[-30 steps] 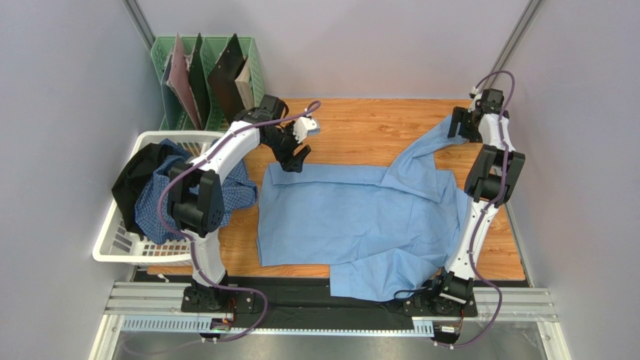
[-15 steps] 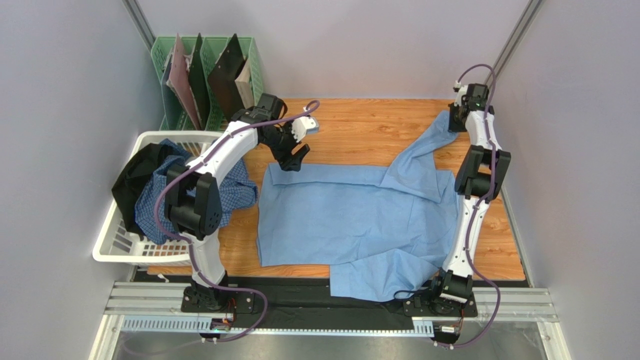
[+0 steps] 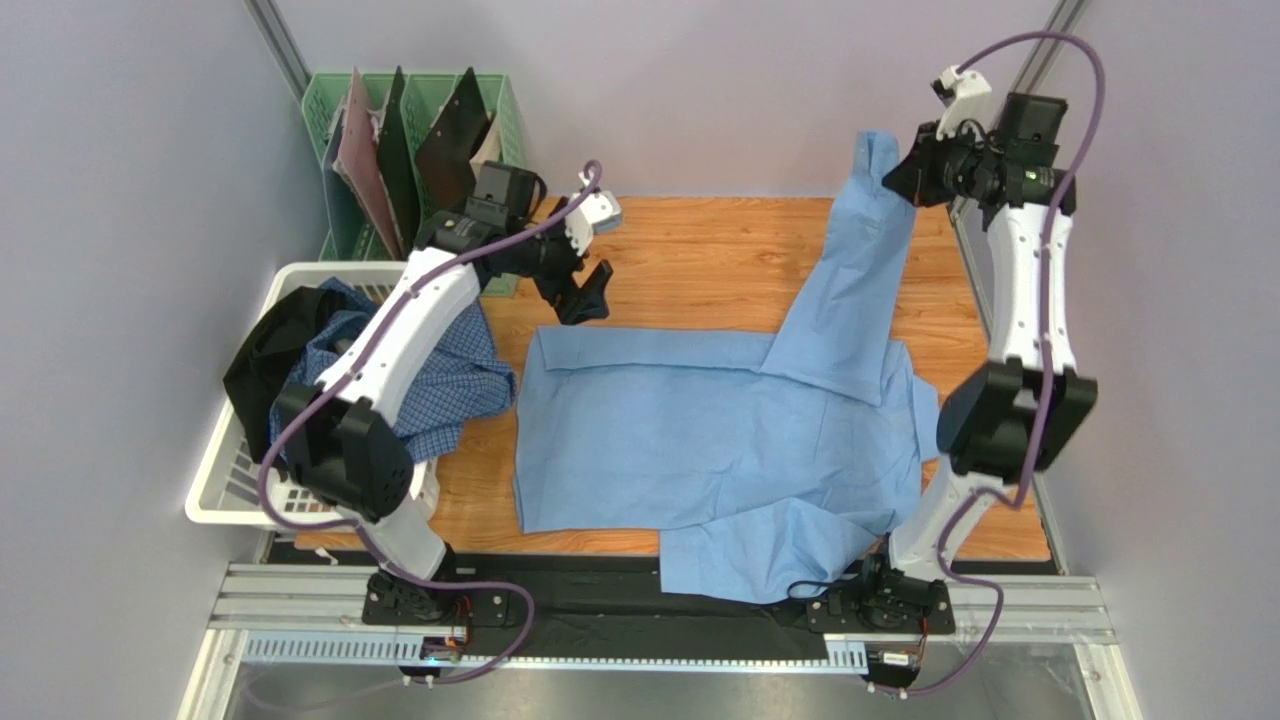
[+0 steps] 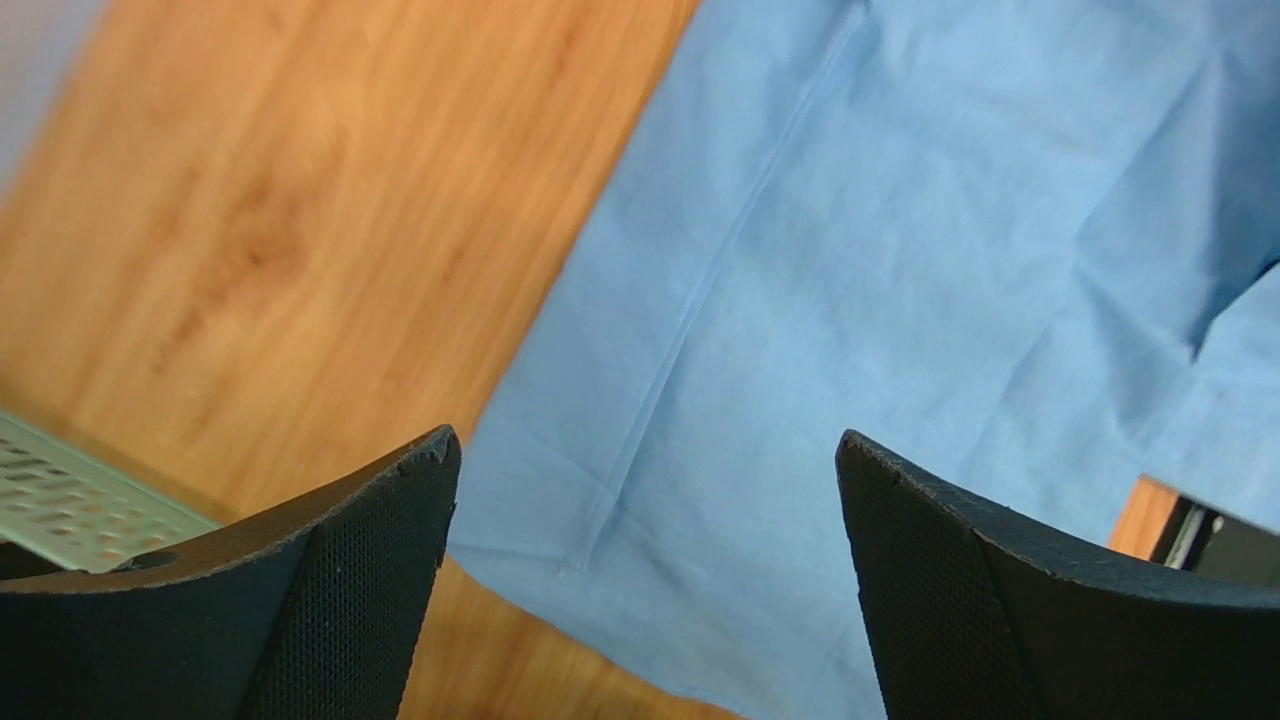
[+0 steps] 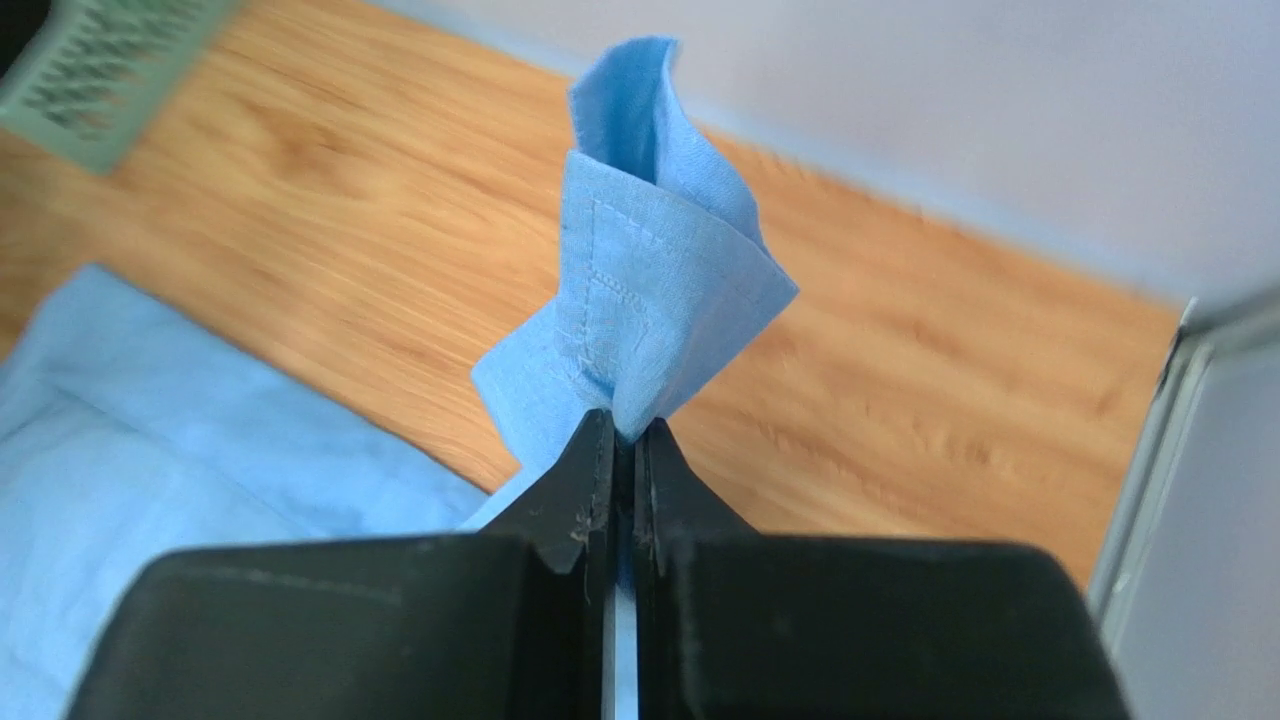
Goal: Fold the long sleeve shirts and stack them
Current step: Fold the shirt
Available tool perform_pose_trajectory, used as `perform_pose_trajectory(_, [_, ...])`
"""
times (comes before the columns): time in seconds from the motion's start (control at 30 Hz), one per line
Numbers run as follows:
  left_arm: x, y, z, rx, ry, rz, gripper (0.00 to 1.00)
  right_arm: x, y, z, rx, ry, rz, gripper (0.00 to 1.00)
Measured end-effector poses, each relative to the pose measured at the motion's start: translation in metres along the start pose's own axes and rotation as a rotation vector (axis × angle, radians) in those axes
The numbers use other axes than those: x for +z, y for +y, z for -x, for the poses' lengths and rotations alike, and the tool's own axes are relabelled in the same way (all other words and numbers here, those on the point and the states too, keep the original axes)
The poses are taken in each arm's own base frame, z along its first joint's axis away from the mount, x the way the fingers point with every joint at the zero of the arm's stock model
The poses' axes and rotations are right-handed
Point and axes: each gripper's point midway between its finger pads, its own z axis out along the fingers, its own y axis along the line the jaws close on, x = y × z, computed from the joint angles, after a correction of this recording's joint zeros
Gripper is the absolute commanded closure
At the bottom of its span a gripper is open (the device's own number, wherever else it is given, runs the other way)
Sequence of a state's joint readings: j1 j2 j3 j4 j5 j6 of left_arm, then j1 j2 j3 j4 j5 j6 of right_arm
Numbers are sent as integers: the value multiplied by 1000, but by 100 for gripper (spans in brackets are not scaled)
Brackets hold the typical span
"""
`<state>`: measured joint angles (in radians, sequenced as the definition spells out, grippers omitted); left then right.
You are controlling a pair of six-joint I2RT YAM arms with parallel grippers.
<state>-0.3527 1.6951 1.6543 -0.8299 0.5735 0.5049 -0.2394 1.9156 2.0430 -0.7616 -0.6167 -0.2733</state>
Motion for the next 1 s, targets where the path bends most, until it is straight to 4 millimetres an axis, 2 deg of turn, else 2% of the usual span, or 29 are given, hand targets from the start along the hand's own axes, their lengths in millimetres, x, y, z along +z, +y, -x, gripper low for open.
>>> perform_pose_trajectory(0.07, [-22, -9, 27, 29, -90, 15, 1, -42, 42, 30, -100, -82, 45, 100])
perform_pose_trajectory(0.1, [-36, -16, 42, 55, -145, 15, 1, -60, 73, 37, -155, -109, 87, 100])
perform_pose_trajectory(0.17, [-61, -32, 66, 111, -237, 2, 1, -97, 129, 34, -253, -152, 163, 100])
perform_pose_trajectory(0.23, [-84, -51, 86, 176, -326, -20, 1, -119, 168, 15, -309, -154, 232, 100])
perform_pose_trajectory(0.27, [-92, -60, 92, 200, -357, -31, 1, -129, 181, 3, -331, -152, 250, 100])
perform_pose_trajectory(0.37, [-112, -92, 103, 279, -437, -80, 1, -144, 207, -42, -357, -114, 293, 100])
perform_pose_trajectory(0.43, [-112, -114, 108, 324, -464, -114, 1, -148, 221, -73, -365, -82, 319, 100])
perform_pose_trajectory(0.57, [-83, -170, 111, 406, -485, -231, 1, -157, 246, -119, -413, -60, 359, 100])
perform_pose_trajectory(0.63, [-60, -195, 109, 424, -473, -283, 1, -165, 254, -135, -460, -85, 360, 100])
perform_pose_trajectory(0.7, [-43, -211, 110, 427, -465, -317, 1, -172, 259, -141, -500, -119, 351, 100])
perform_pose_trajectory(0.87, [-3, -221, 121, 376, -440, -344, 16, -184, 263, -143, -594, -202, 319, 100])
perform_pose_trajectory(1.0, [25, -222, 127, 294, -400, -361, 15, -183, 263, -144, -626, -204, 312, 100])
